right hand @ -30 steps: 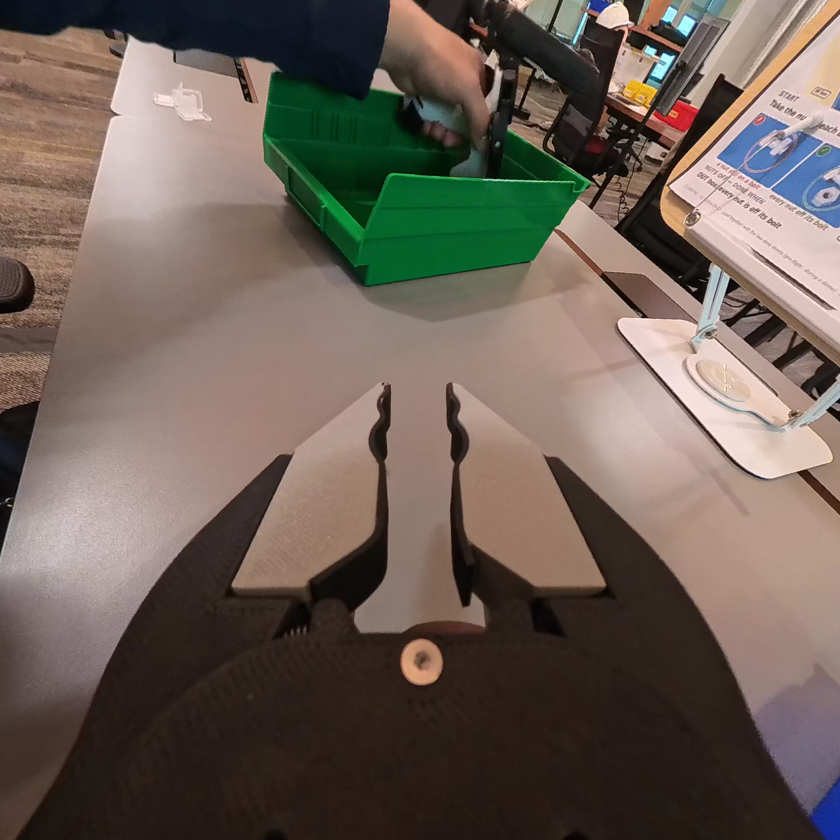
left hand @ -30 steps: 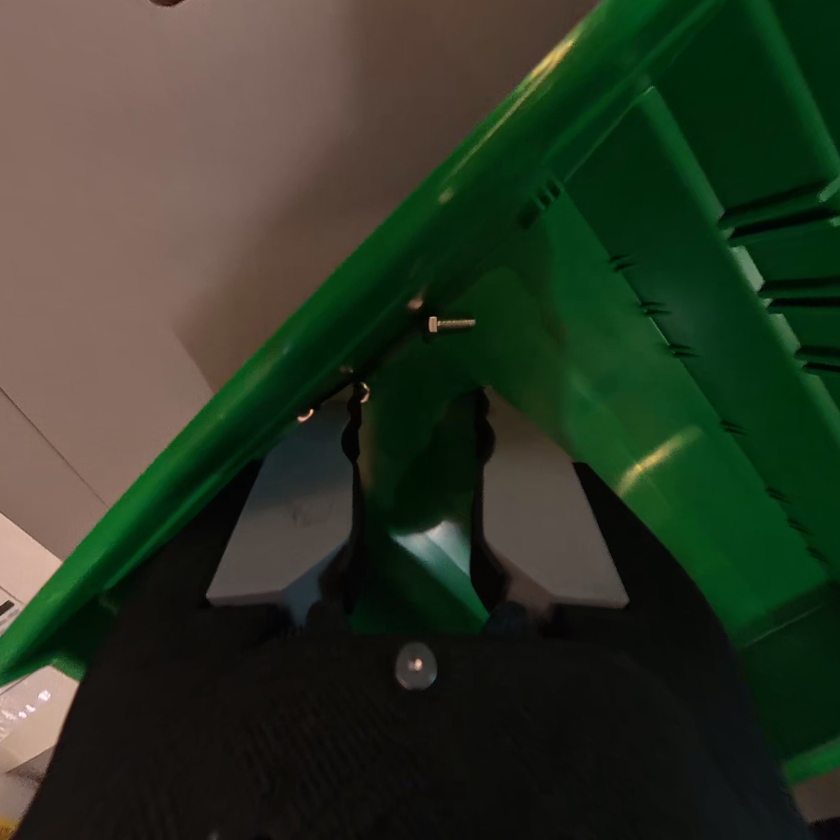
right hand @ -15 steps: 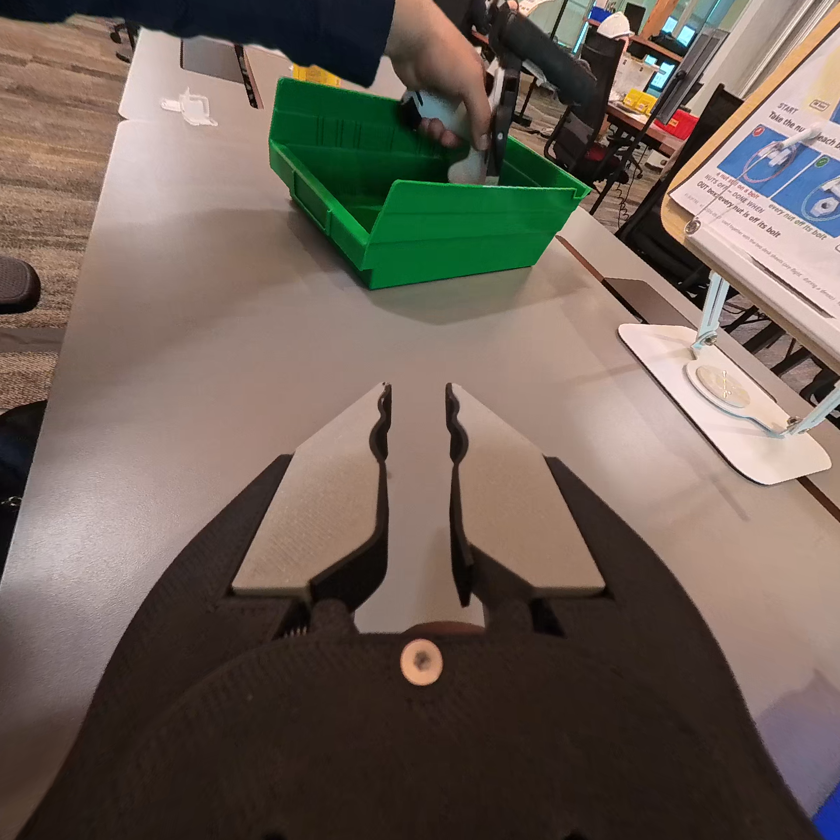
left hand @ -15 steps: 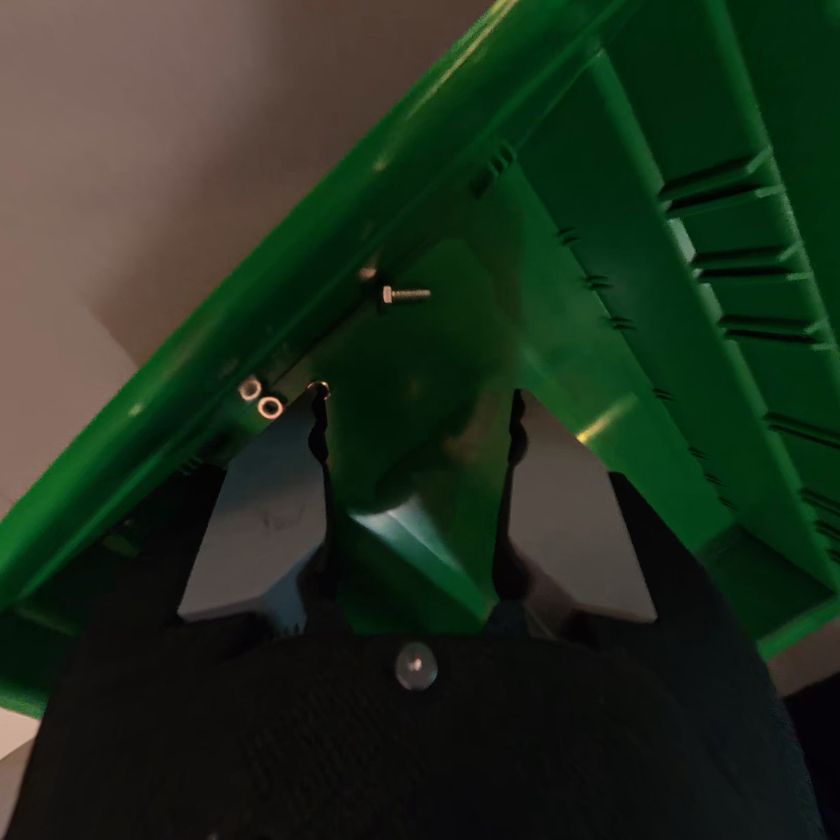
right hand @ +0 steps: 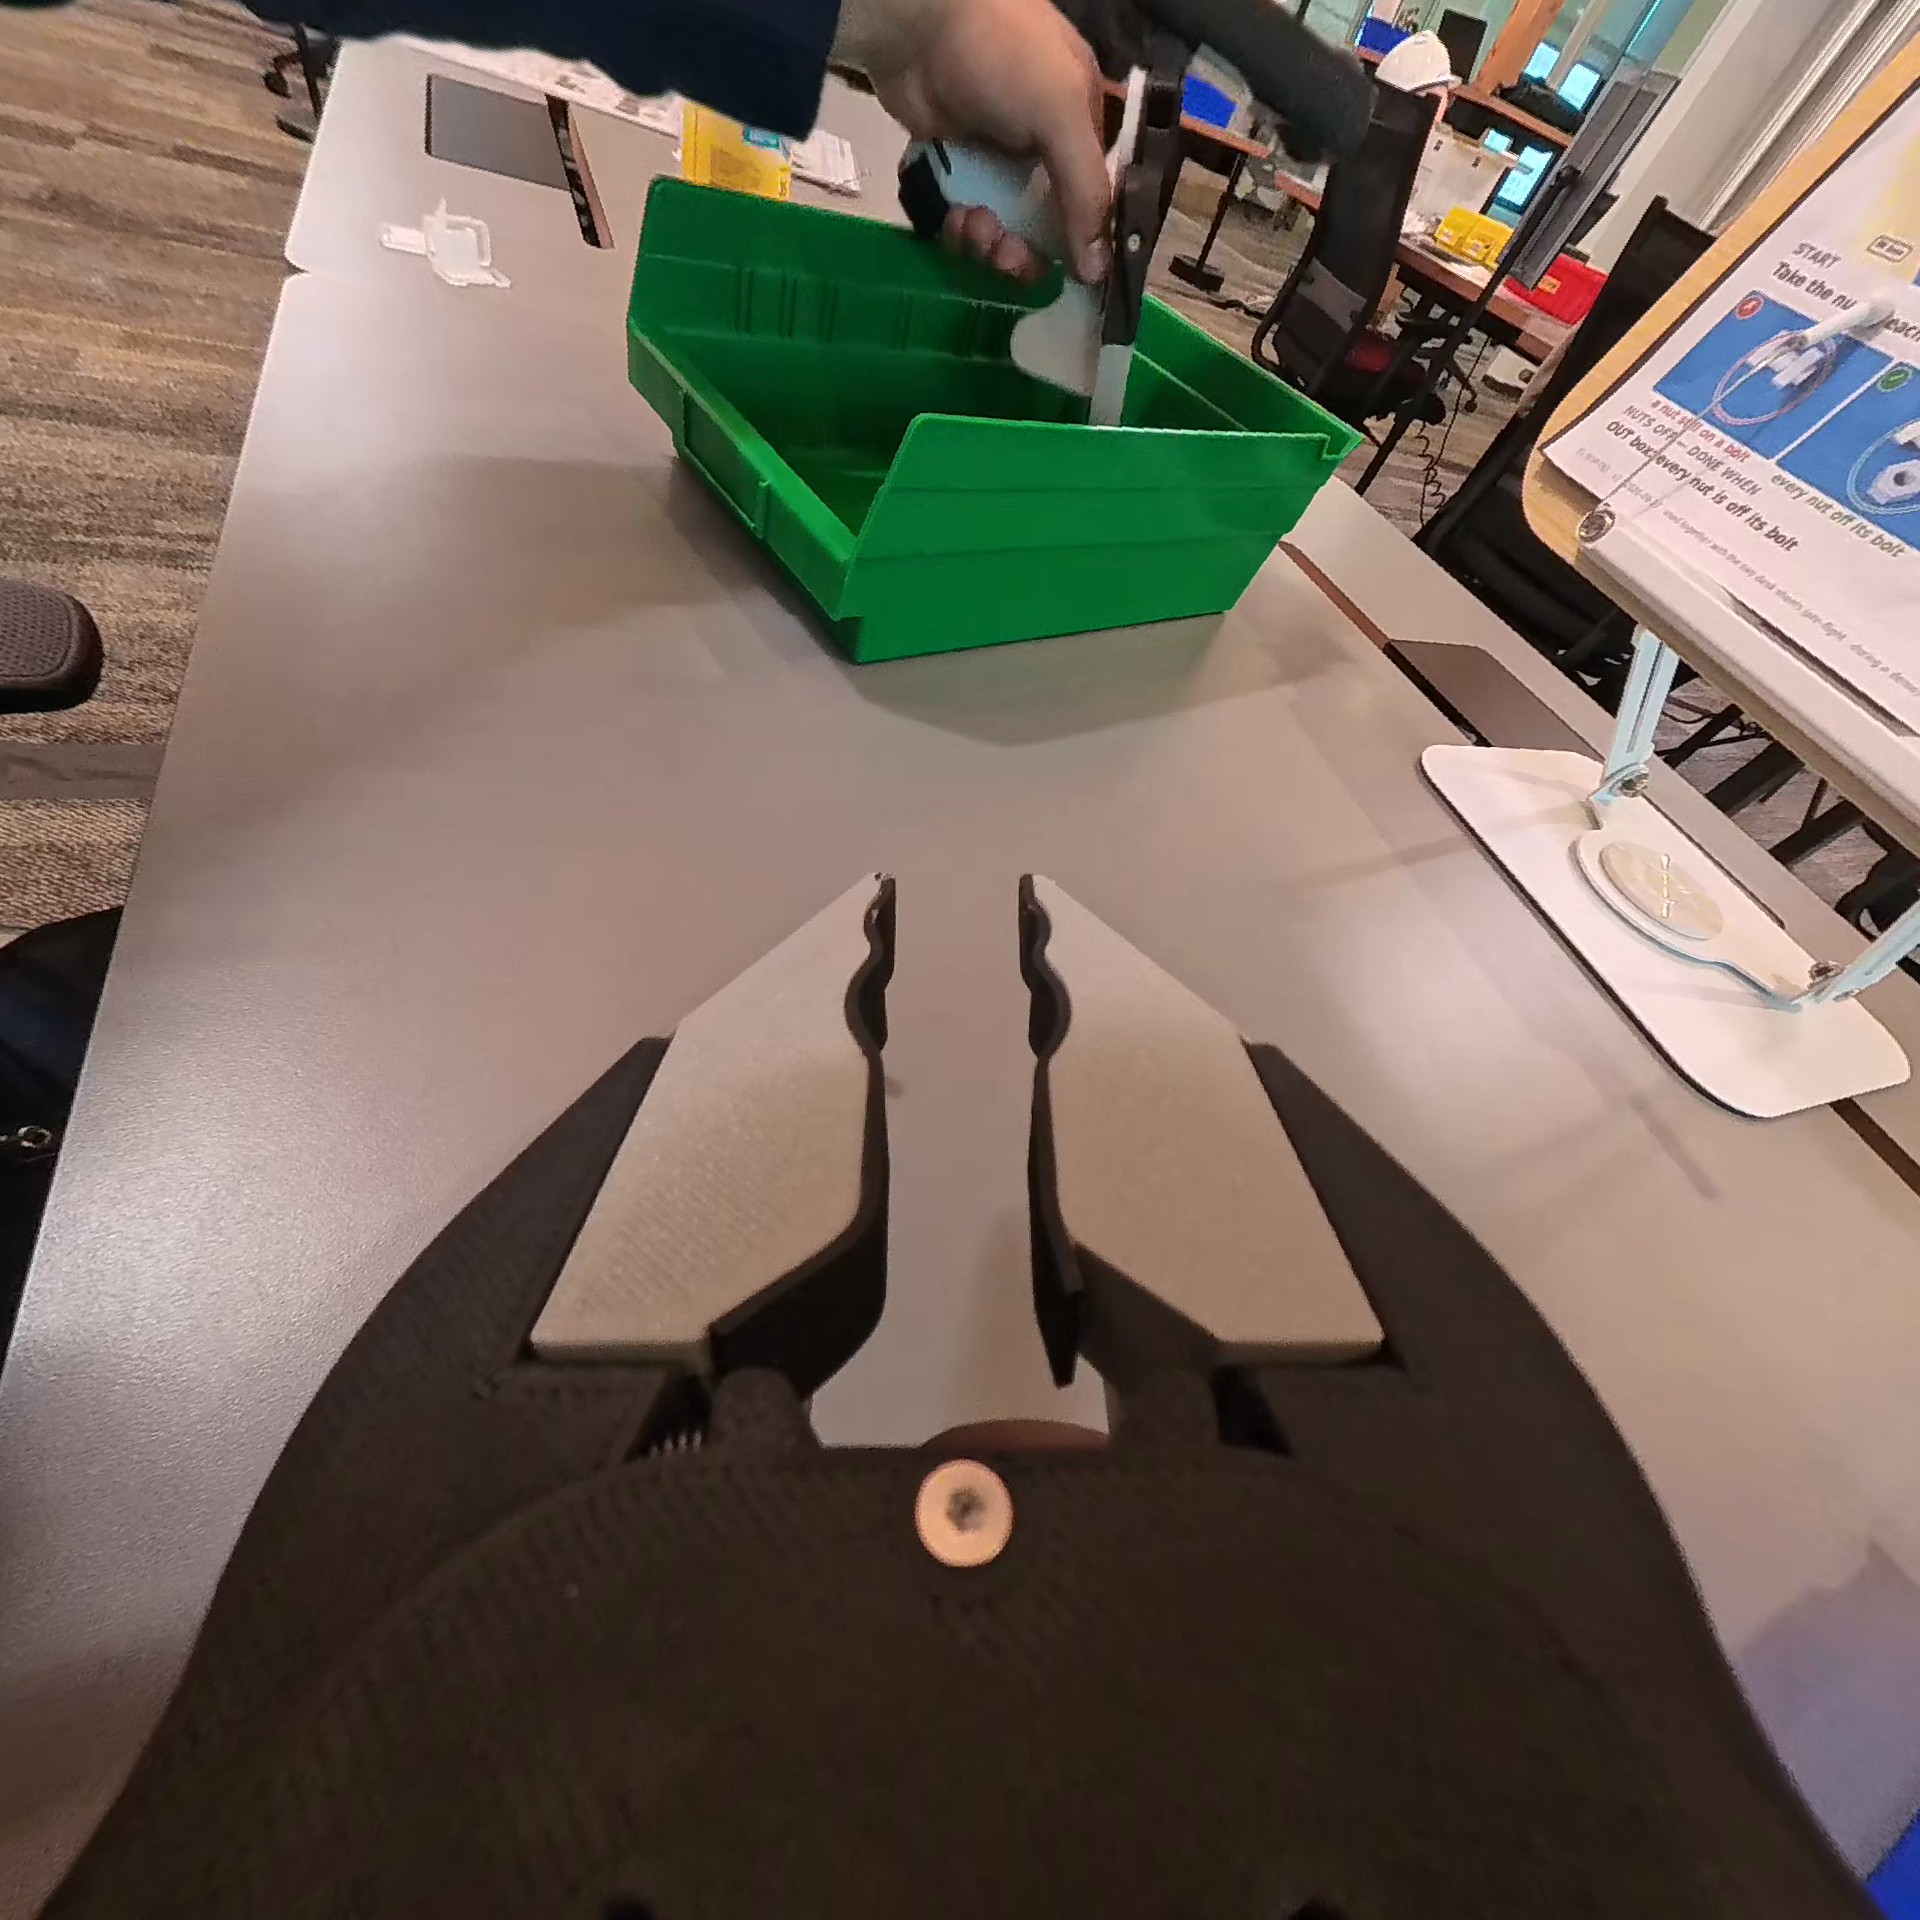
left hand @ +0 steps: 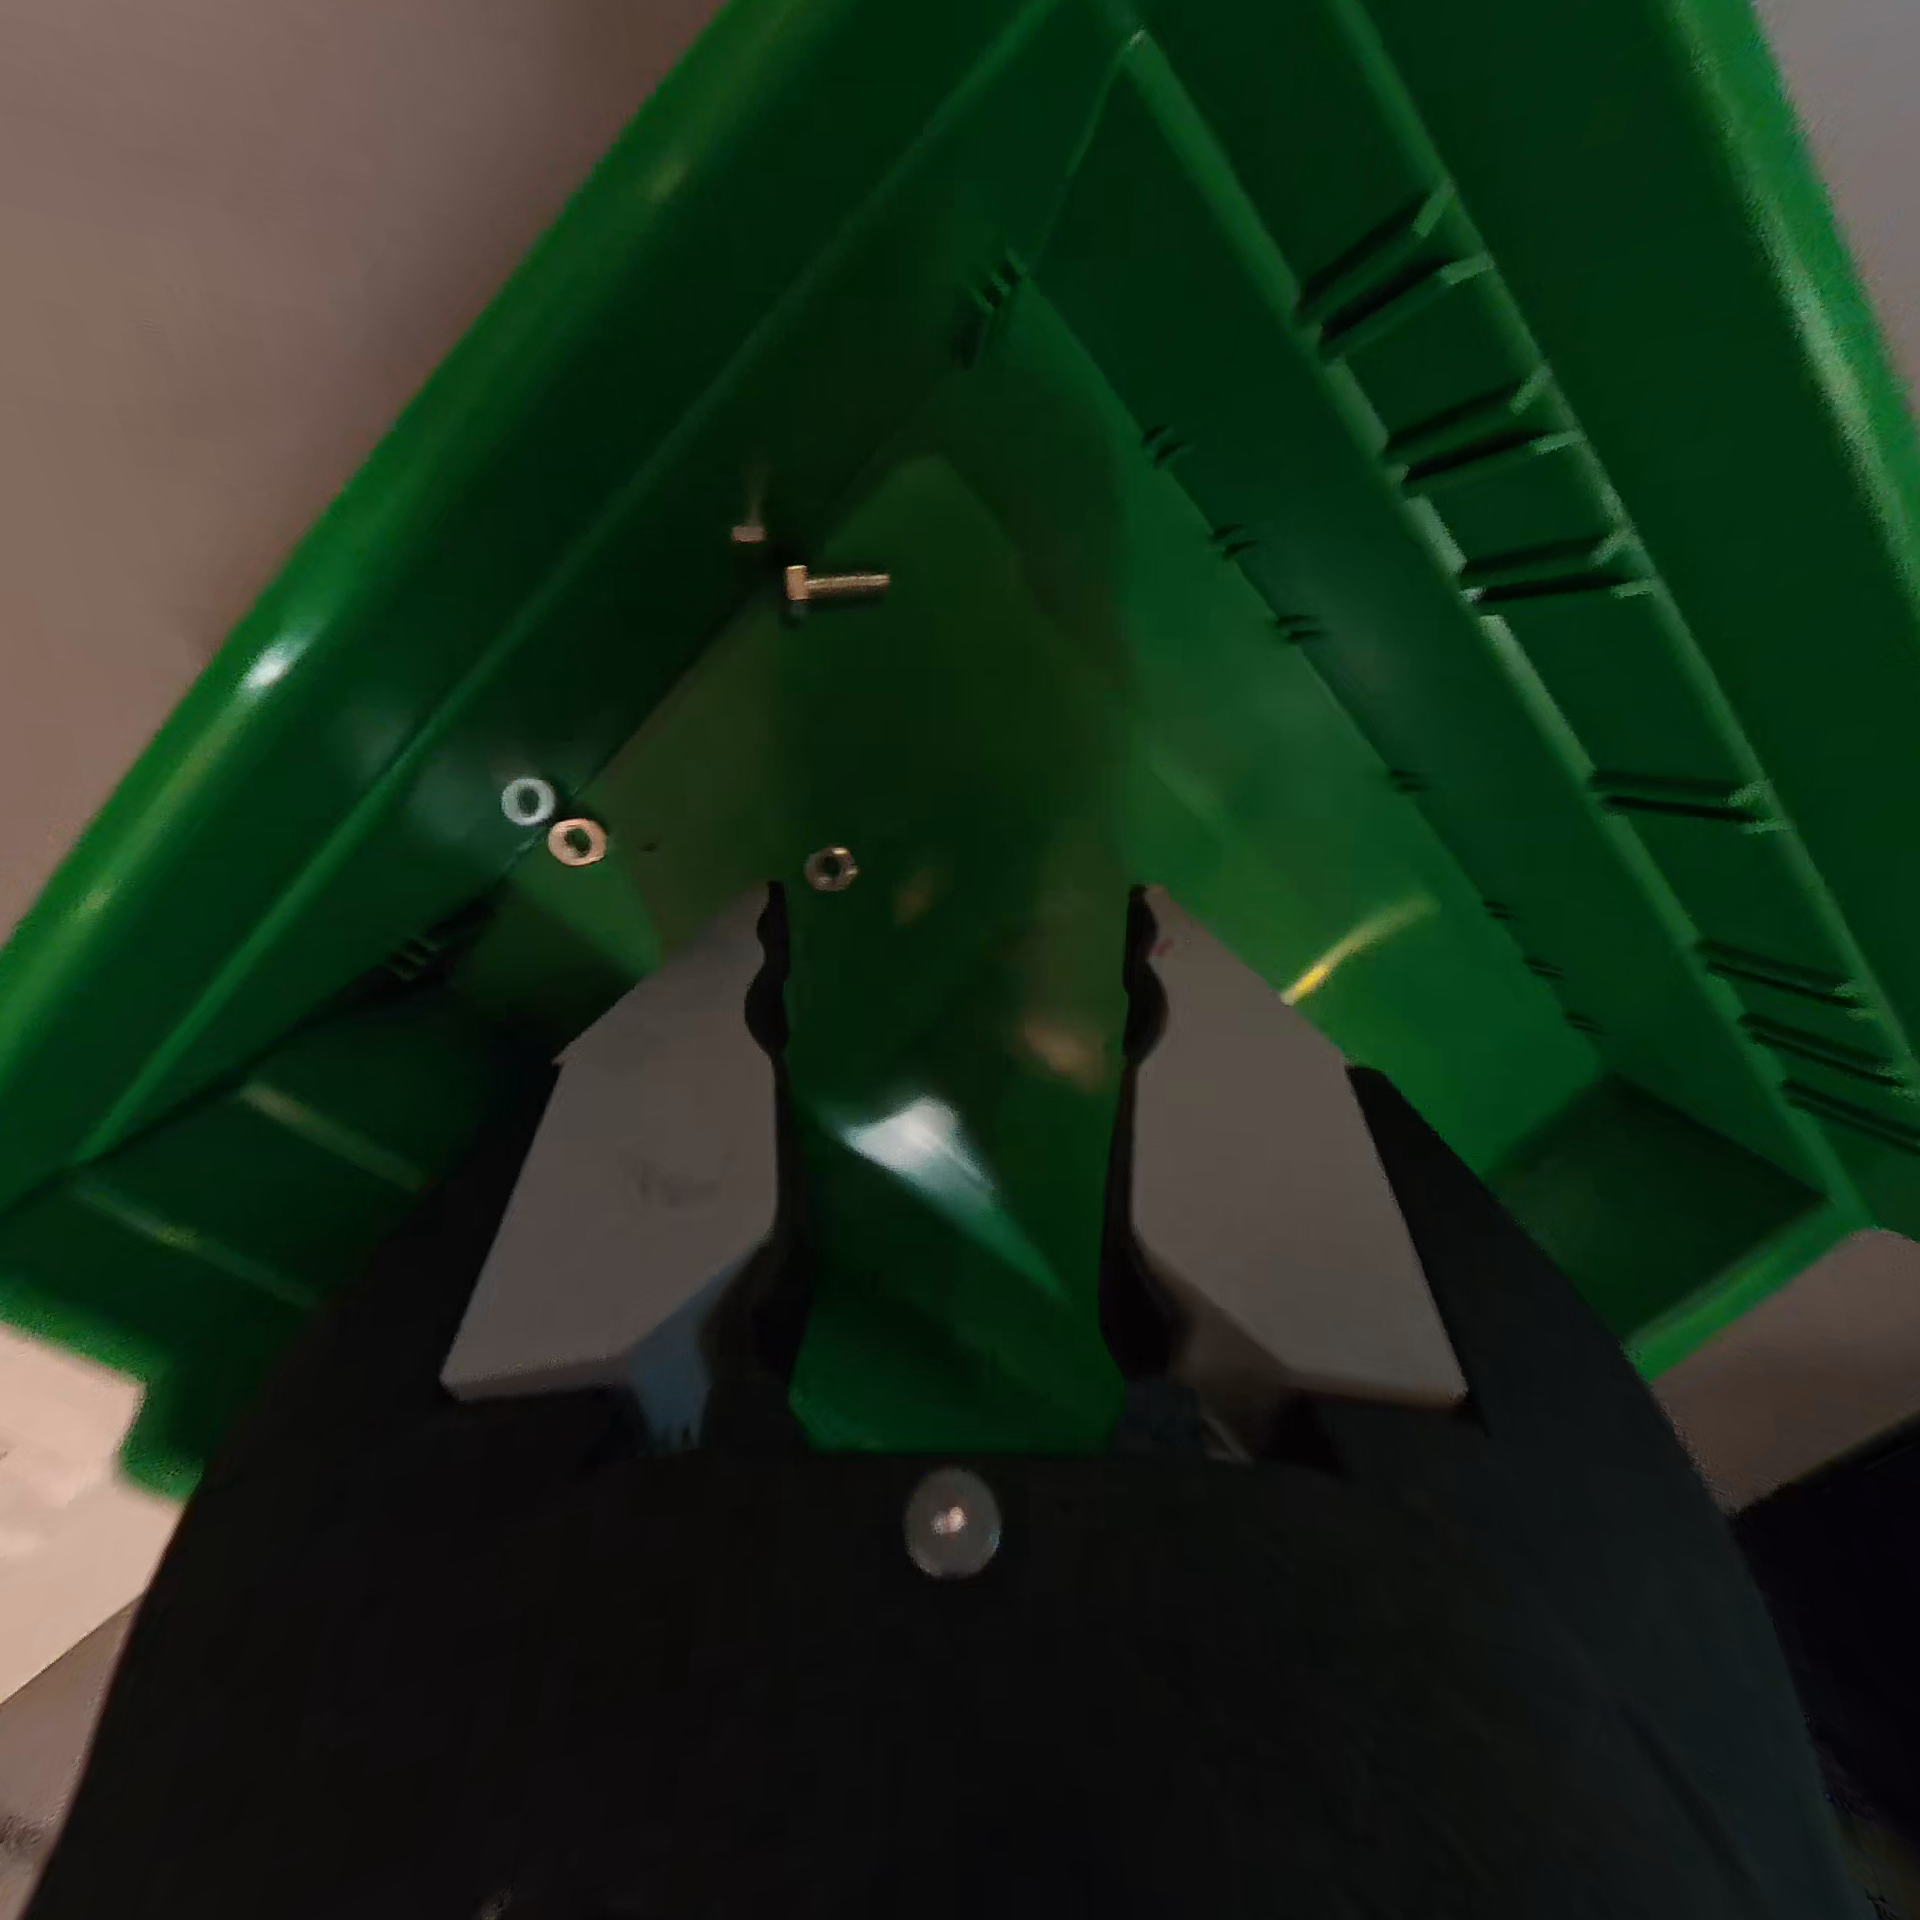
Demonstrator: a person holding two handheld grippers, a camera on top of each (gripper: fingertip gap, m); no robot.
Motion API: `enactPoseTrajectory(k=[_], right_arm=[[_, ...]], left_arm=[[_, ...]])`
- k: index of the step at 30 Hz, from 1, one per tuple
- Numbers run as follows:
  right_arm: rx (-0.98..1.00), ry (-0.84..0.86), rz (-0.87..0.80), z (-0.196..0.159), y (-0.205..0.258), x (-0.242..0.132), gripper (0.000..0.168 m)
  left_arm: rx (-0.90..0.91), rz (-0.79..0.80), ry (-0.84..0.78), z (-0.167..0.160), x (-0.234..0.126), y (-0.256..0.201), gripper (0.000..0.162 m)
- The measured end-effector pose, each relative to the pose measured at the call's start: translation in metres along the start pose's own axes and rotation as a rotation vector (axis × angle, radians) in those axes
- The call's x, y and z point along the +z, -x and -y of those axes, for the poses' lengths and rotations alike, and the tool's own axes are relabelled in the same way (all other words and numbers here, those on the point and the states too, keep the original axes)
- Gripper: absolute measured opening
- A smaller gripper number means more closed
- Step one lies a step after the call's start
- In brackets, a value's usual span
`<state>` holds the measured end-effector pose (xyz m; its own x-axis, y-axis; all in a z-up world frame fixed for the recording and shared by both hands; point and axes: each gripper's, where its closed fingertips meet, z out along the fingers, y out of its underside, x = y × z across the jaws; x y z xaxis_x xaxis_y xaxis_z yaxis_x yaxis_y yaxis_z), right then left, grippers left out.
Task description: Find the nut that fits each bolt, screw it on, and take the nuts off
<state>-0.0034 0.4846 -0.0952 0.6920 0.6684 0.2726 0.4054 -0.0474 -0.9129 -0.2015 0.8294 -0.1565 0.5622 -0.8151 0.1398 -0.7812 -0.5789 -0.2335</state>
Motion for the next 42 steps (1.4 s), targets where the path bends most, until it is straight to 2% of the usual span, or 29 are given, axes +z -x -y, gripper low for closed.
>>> enactPoseTrajectory(k=[2,5,10,12,15,23,33,39,42], right_arm=[[-0.003,0.000,0.002,0.000,0.001,0.000,0.020],[-0.010,0.000,0.003,0.001,0.002,0.001,0.020],[-0.003,0.002,0.001,0.000,0.001,0.001,0.020],[0.000,-0.002,0.002,0.000,0.001,0.000,0.020],[-0.001,-0.004,0.003,0.001,0.001,0.000,0.020],[-0.002,-0.008,0.010,0.002,0.003,0.000,0.020],[-0.012,-0.009,0.012,0.003,0.005,0.000,0.020],[-0.013,-0.011,0.013,0.004,0.005,-0.001,0.020],[-0.014,-0.009,0.016,0.003,0.006,0.000,0.020]], left_arm=[[0.032,0.099,0.010,-0.001,-0.001,0.013,0.055],[0.038,0.106,0.044,-0.004,0.007,0.013,0.042],[0.040,0.152,0.148,-0.016,0.024,0.023,0.042],[0.030,0.153,0.141,-0.012,0.024,0.024,0.041],[0.049,0.146,0.148,-0.012,0.025,0.024,0.029],[0.073,0.148,0.147,-0.013,0.025,0.022,0.020],[0.071,0.136,0.137,-0.011,0.026,0.021,0.017],[0.078,0.166,0.140,-0.010,0.026,0.026,0.008],[0.074,0.164,0.123,-0.007,0.026,0.026,0.009]])
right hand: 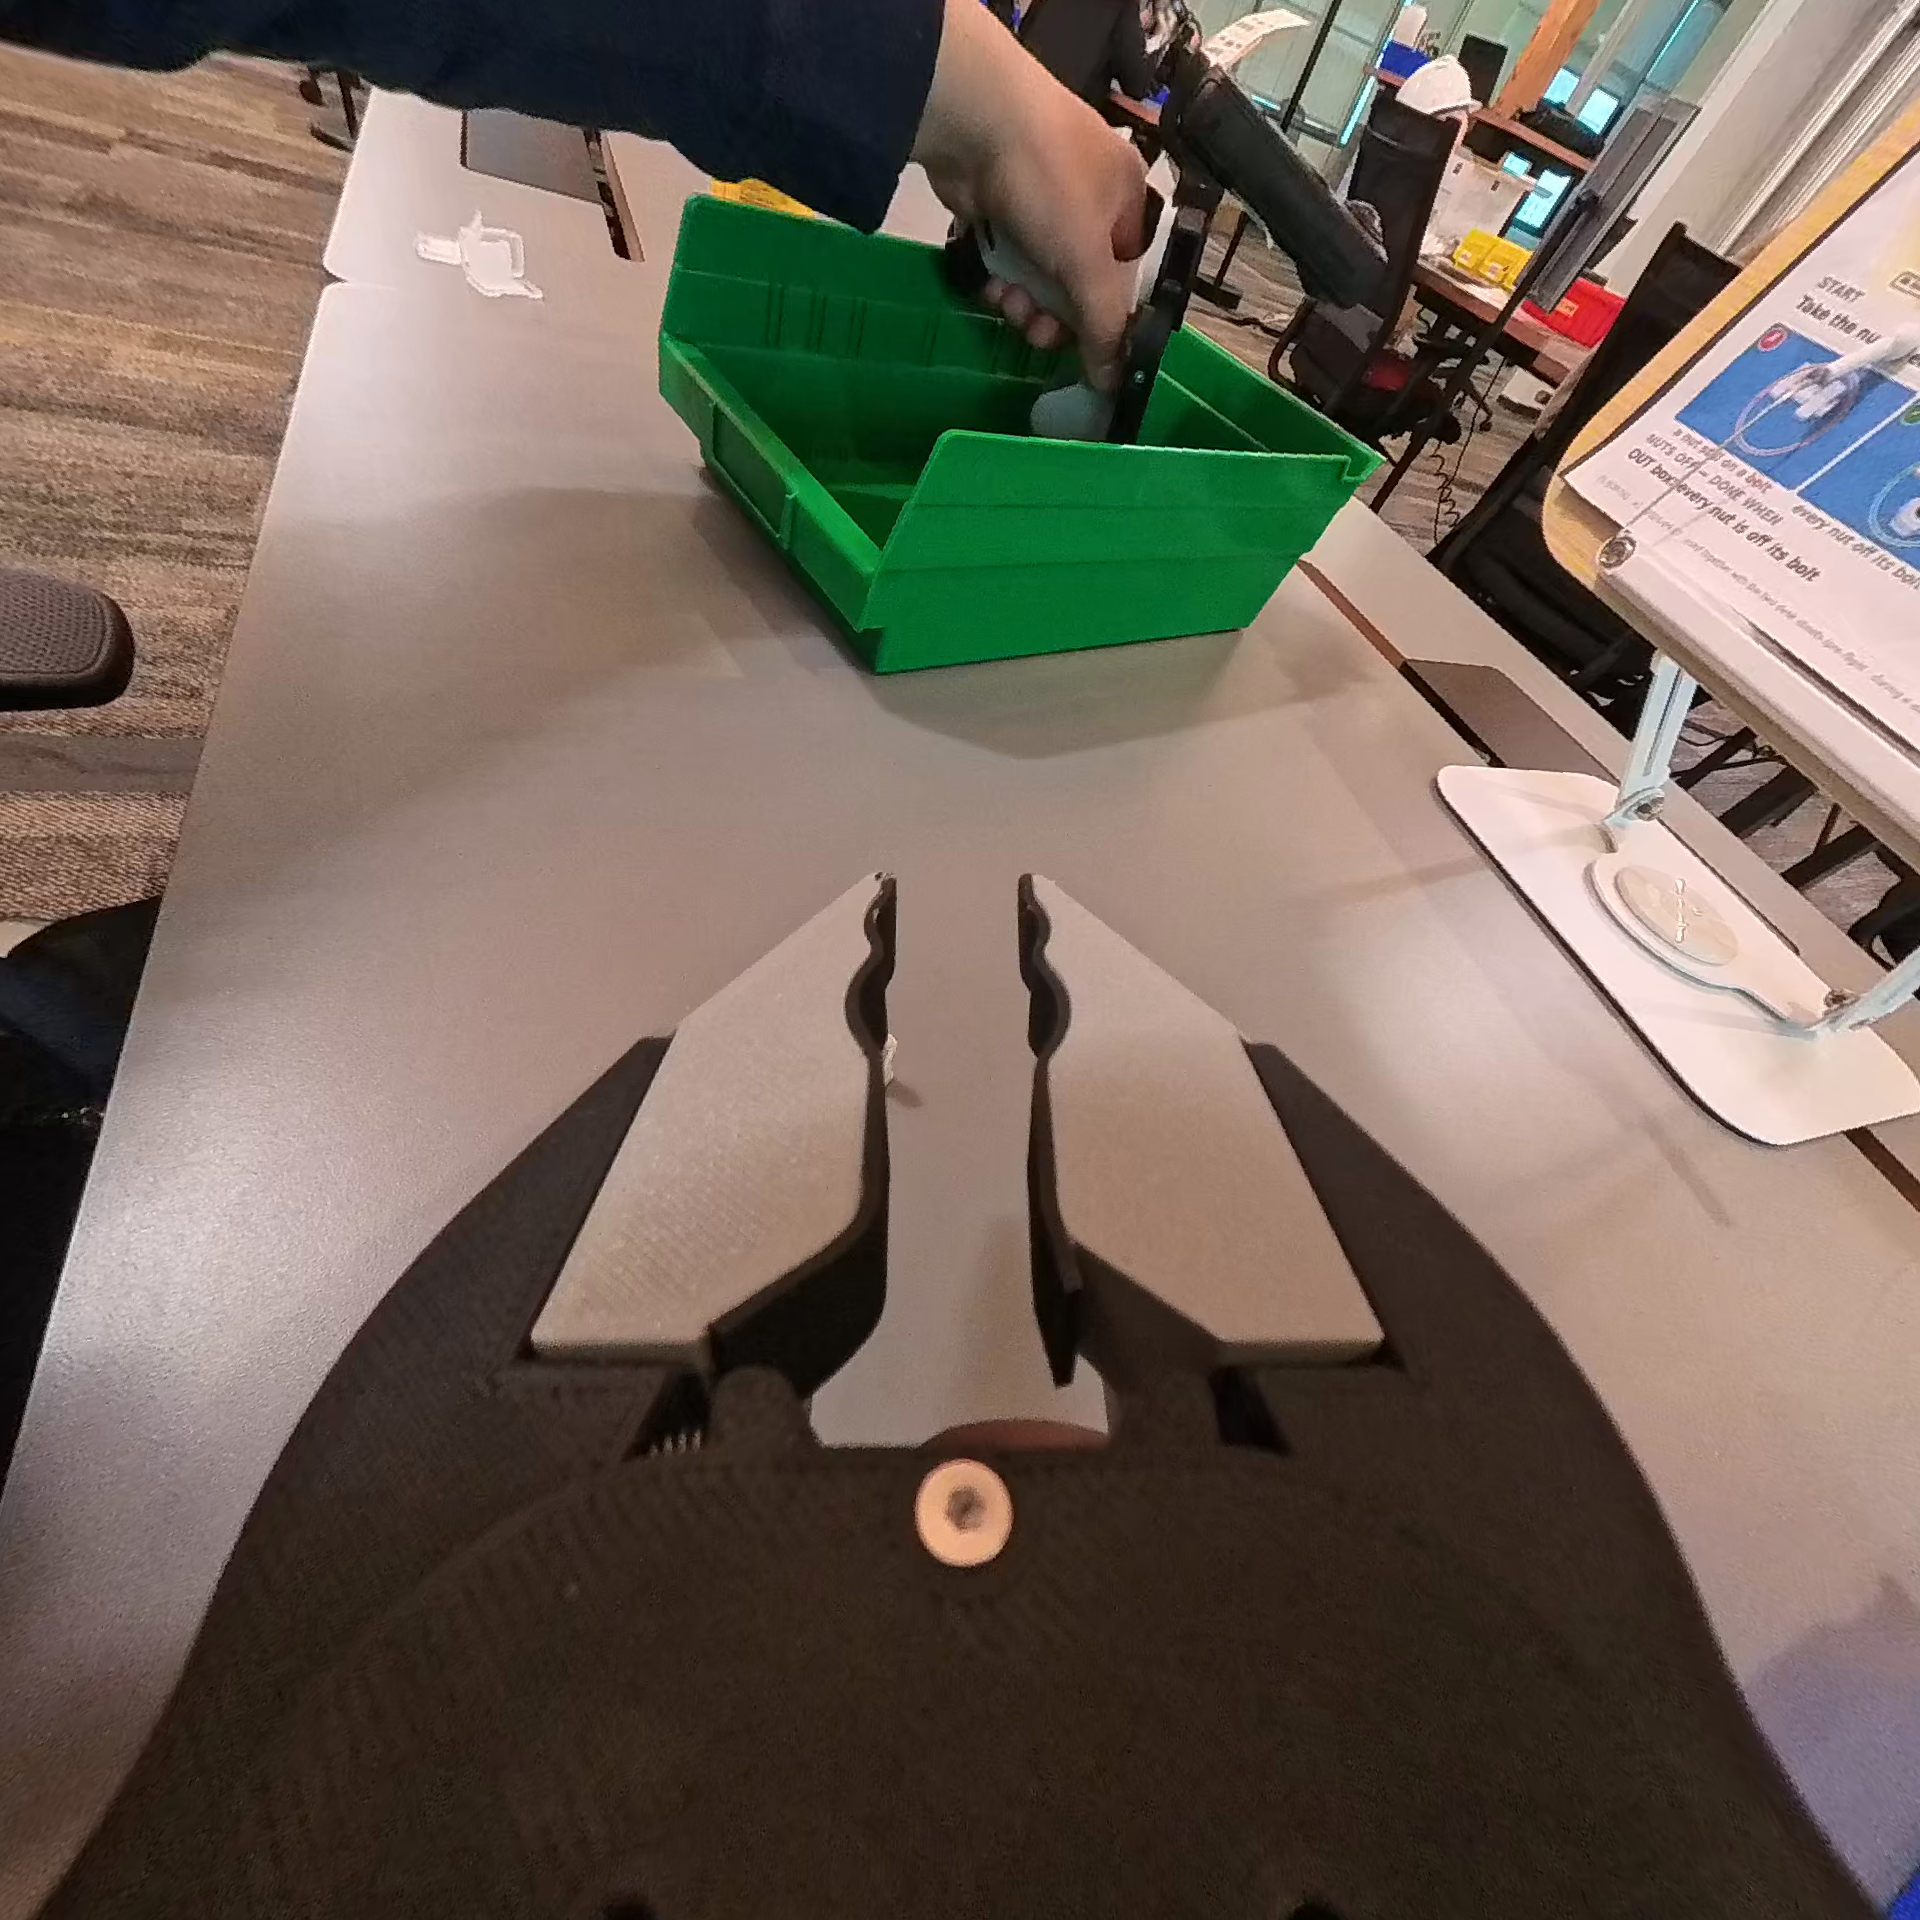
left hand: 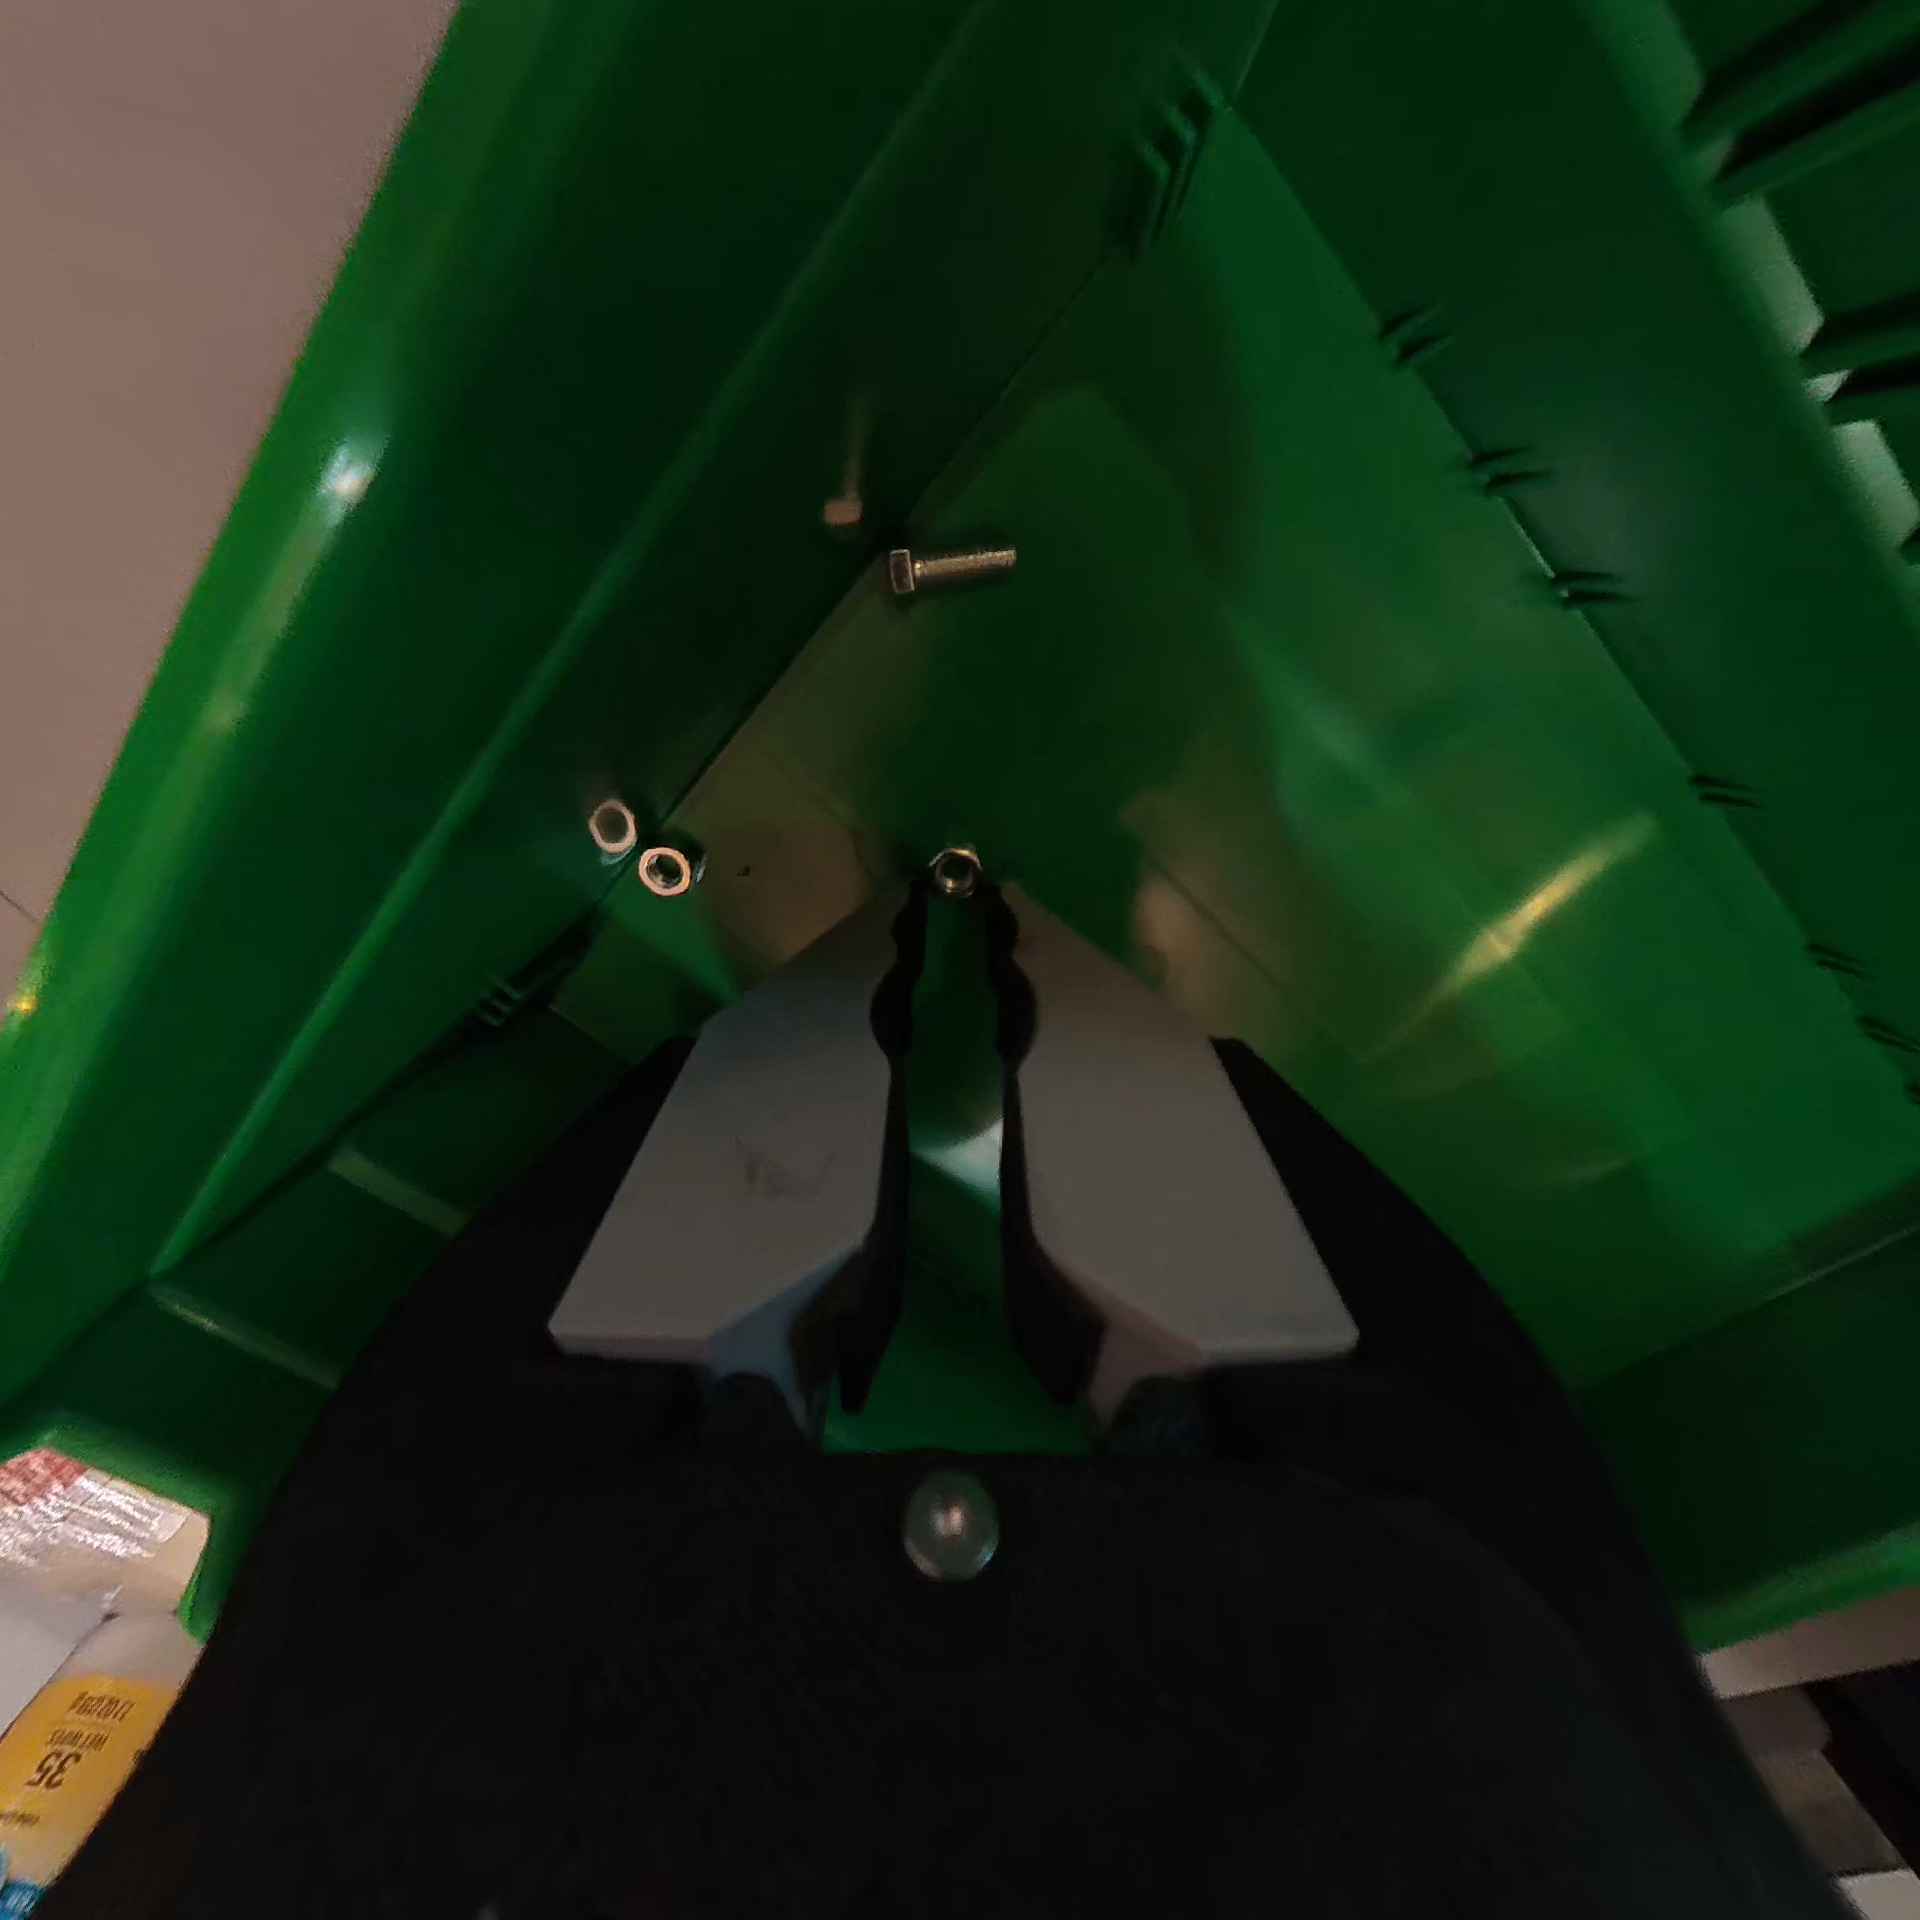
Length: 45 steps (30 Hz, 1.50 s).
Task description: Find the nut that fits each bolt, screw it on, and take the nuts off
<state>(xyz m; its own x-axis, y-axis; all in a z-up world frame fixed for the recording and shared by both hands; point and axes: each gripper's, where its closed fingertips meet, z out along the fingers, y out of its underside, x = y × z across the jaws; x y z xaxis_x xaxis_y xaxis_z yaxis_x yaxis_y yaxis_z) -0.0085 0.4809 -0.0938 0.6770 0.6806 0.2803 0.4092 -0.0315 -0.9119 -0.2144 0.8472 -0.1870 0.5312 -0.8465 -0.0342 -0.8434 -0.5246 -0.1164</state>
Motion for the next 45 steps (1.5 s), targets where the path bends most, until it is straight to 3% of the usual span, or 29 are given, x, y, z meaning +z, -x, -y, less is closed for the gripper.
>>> enactPoseTrajectory(k=[9,17,20,30,39,45], right_arm=[[0.001,0.002,-0.001,-0.001,0.000,0.000,0.020],[0.001,0.000,0.000,0.000,0.000,0.000,0.020],[-0.002,-0.003,0.000,0.001,0.000,0.000,0.020],[0.001,0.000,-0.005,0.000,-0.001,0.000,0.020],[0.042,-0.012,-0.001,-0.001,-0.006,-0.001,0.019],[0.063,-0.008,-0.022,-0.004,-0.013,0.000,0.017]], left_arm=[[-0.011,-0.029,-0.023,0.004,0.000,-0.003,0.020],[-0.006,-0.010,-0.022,0.005,0.000,-0.001,0.018],[-0.001,0.008,-0.033,0.005,0.000,0.000,0.010],[0.023,0.027,-0.004,-0.001,-0.004,-0.005,0.009],[0.072,0.054,-0.108,0.014,-0.086,-0.027,0.009],[0.233,-0.128,-0.219,0.024,-0.149,-0.130,0.009]])
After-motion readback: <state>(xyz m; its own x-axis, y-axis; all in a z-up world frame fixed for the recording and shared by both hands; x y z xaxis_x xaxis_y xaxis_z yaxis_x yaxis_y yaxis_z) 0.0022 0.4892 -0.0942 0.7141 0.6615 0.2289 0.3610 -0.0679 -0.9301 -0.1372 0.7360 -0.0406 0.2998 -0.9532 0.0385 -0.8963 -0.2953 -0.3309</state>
